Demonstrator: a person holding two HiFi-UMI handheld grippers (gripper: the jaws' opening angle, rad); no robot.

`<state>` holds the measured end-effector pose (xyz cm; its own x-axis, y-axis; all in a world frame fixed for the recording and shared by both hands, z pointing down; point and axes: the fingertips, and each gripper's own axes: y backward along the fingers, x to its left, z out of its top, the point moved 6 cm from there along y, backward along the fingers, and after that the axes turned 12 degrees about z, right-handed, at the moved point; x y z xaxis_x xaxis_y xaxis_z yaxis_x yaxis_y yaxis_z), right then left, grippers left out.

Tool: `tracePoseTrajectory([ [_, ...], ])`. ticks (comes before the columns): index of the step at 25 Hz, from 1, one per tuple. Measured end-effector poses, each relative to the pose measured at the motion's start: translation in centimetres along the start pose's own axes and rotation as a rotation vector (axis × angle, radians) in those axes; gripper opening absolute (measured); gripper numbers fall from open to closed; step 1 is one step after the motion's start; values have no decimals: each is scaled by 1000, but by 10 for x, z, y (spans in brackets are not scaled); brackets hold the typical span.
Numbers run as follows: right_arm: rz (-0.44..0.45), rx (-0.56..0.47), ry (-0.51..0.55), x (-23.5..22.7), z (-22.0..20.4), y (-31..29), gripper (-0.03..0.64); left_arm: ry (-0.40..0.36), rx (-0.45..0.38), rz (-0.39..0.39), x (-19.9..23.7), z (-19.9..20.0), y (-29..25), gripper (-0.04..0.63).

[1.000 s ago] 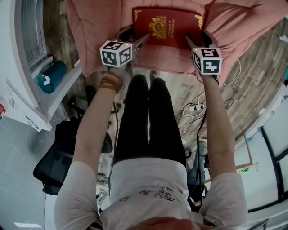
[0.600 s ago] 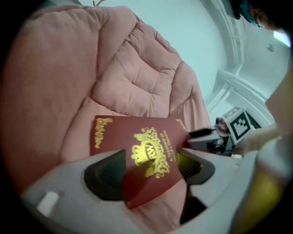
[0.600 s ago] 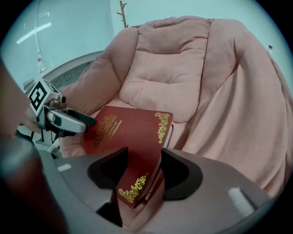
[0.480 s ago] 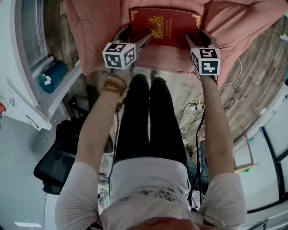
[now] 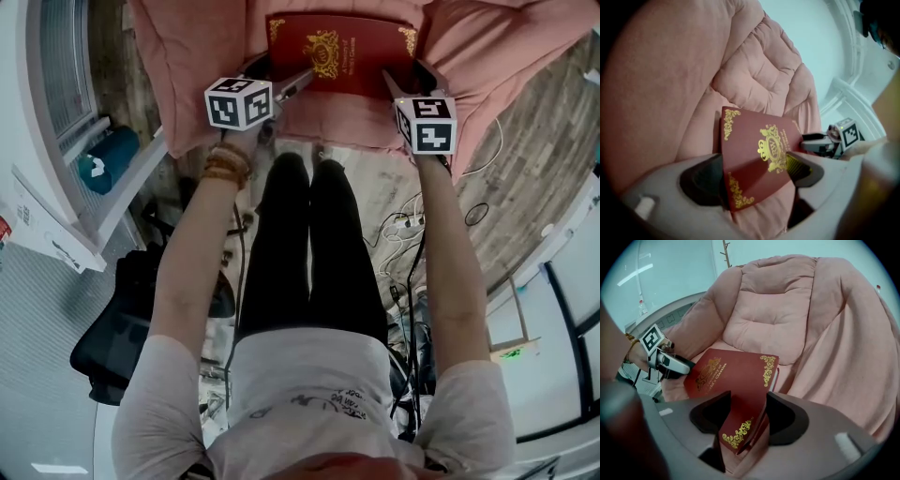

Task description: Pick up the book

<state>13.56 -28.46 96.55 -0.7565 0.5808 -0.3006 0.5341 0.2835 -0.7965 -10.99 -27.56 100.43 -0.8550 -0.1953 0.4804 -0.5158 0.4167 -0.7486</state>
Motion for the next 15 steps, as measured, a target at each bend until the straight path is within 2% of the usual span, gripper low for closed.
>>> tracePoseTrajectory([
  [10, 17, -138, -59, 9, 18, 42, 229, -5, -55, 33, -25, 18, 27, 423],
  [15, -8, -231, -37, 28, 44, 92, 234, -75, -140, 53, -56, 58, 72, 423],
])
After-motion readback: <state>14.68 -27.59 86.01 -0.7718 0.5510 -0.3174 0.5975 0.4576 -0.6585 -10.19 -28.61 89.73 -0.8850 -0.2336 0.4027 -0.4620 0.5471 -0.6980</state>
